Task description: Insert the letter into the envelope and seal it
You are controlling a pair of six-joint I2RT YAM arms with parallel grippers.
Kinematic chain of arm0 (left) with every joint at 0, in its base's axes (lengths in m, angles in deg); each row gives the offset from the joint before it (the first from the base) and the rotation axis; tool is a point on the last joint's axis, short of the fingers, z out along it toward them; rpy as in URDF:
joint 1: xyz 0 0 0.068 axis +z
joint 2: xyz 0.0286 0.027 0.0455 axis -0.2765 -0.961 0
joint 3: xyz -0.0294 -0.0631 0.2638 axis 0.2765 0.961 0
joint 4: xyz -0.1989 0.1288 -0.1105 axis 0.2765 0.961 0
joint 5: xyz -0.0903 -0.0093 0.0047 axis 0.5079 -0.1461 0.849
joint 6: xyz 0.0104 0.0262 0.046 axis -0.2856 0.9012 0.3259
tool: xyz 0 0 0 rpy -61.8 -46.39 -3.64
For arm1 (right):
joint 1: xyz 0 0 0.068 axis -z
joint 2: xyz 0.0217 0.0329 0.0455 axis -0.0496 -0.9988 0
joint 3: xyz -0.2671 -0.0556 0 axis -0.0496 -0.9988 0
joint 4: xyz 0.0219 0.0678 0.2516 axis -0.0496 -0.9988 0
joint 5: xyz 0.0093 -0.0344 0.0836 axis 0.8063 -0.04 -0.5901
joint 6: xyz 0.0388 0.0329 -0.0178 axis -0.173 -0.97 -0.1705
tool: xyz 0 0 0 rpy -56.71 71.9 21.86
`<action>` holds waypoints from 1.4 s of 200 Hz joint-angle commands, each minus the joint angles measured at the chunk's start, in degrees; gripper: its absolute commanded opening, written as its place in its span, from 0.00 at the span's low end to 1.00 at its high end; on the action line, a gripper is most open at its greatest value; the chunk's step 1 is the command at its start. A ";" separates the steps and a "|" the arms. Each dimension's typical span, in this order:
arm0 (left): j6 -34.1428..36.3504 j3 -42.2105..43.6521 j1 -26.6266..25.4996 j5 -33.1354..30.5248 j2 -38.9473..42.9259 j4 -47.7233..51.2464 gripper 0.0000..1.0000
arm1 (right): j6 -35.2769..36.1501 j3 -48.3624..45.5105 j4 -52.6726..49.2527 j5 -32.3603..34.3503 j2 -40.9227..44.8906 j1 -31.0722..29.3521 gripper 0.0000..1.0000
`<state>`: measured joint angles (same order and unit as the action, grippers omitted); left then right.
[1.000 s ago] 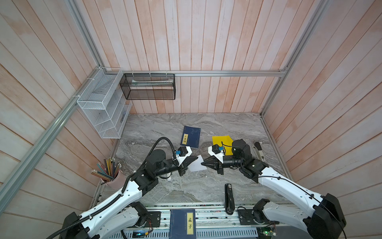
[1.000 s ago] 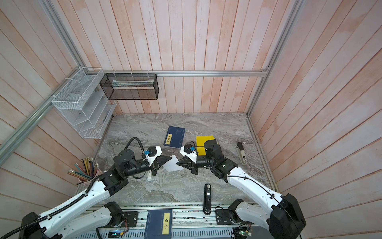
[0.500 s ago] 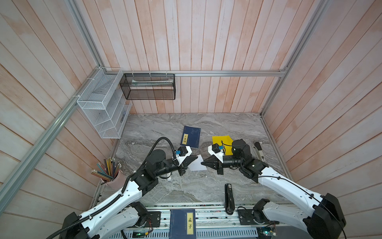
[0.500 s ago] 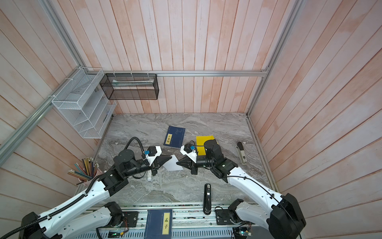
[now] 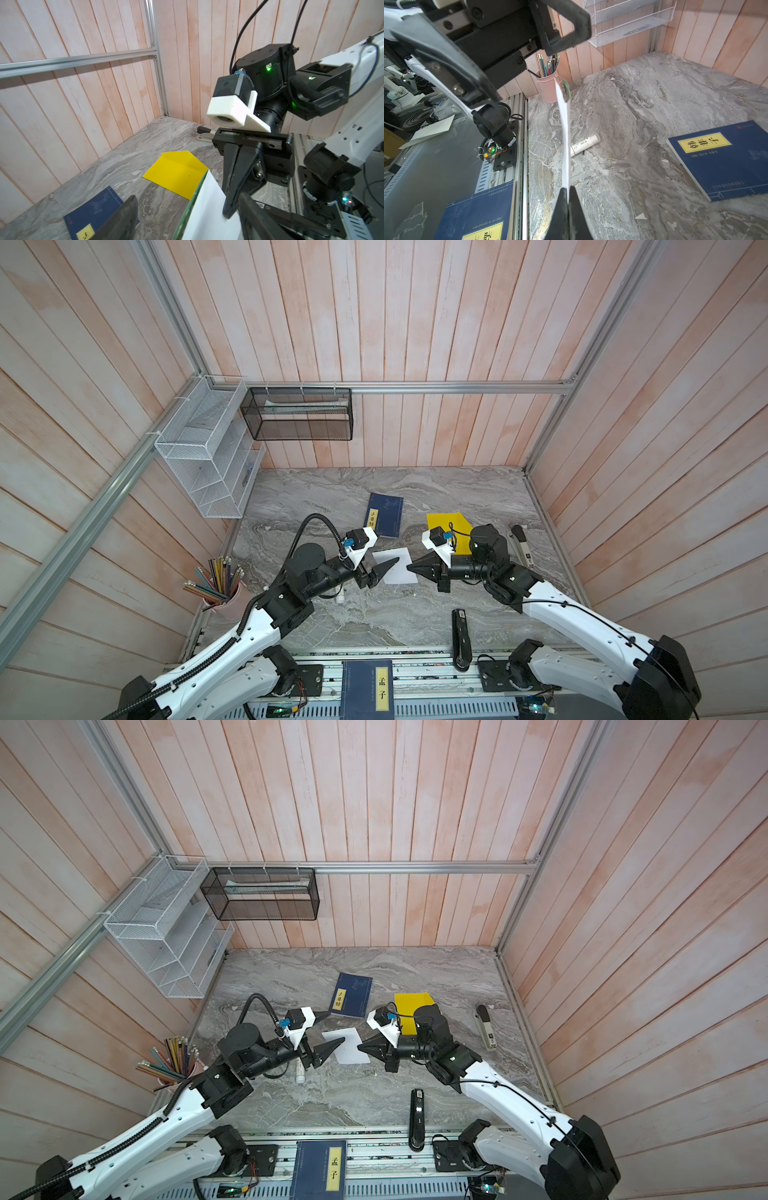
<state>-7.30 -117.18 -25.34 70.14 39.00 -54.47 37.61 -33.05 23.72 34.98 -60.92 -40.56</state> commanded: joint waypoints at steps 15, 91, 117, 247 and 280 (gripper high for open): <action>-1.92 1.67 -0.36 -4.32 3.45 -0.98 0.79 | -4.96 -1.16 -0.34 5.01 1.51 0.17 0.00; -13.18 1.96 -4.51 -18.20 8.34 6.33 0.70 | -11.78 -1.94 -5.75 13.97 5.31 0.17 0.00; -18.25 1.92 -6.43 -23.90 8.38 8.80 0.65 | -14.70 -2.07 -8.41 18.04 7.44 0.13 0.00; -41.13 -5.64 -11.55 -37.40 1.90 27.99 0.57 | -30.90 -1.68 -15.25 24.81 6.23 0.27 0.00; -43.32 -5.53 -11.57 -38.16 1.77 30.06 0.58 | -32.82 -0.98 -14.94 23.41 2.84 0.69 0.00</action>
<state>-46.99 -121.59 -36.64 34.38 40.94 -27.80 7.30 -34.61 9.80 58.91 -56.14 -40.36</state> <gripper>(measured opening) 0.576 0.044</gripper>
